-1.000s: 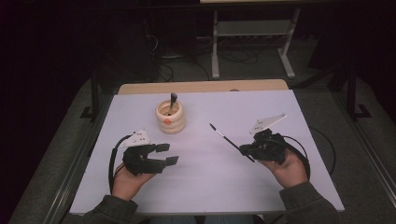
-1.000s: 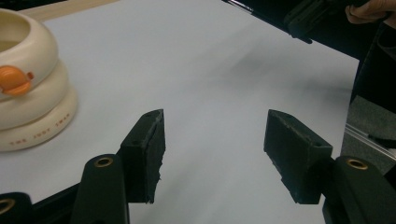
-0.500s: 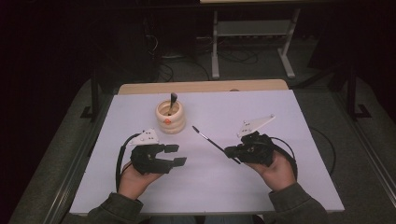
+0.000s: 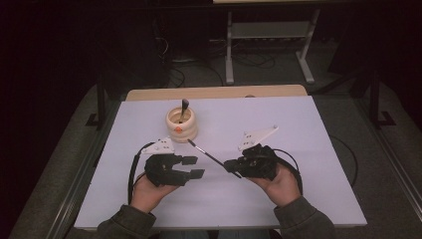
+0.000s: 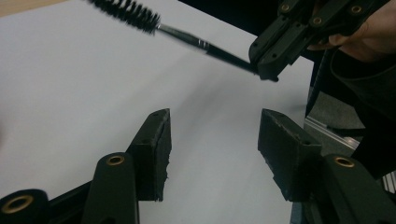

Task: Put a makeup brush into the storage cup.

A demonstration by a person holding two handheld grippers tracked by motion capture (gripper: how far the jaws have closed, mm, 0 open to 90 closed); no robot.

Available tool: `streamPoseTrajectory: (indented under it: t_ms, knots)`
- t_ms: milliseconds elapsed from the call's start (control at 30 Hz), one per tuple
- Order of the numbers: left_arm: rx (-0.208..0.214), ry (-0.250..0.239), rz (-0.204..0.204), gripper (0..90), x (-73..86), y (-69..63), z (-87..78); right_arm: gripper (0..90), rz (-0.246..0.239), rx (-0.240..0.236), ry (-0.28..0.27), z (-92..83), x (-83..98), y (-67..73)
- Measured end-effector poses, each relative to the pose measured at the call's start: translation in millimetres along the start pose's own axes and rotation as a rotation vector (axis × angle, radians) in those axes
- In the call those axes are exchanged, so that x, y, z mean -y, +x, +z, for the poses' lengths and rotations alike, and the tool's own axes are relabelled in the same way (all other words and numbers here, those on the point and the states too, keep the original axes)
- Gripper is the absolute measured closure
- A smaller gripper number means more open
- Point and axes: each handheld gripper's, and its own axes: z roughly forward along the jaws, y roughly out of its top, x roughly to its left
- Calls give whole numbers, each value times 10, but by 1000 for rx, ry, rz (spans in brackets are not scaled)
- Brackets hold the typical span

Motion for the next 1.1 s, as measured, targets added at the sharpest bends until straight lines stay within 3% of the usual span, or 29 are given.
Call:
streamPoseTrajectory:
  t_ms: [500, 867, 1100]
  knots:
    - [44, -22, -29, 513, 13, 10, 27, 850, -39, -41, -16, 190, 27, 114]
    - [95, -29, -84, 611, 97, 95, 55, 850, -101, -20, 18, 319, 54, 142]
    - [130, -42, -102, 710, 114, 120, 69, 850, -97, -20, 32, 369, 54, 165]
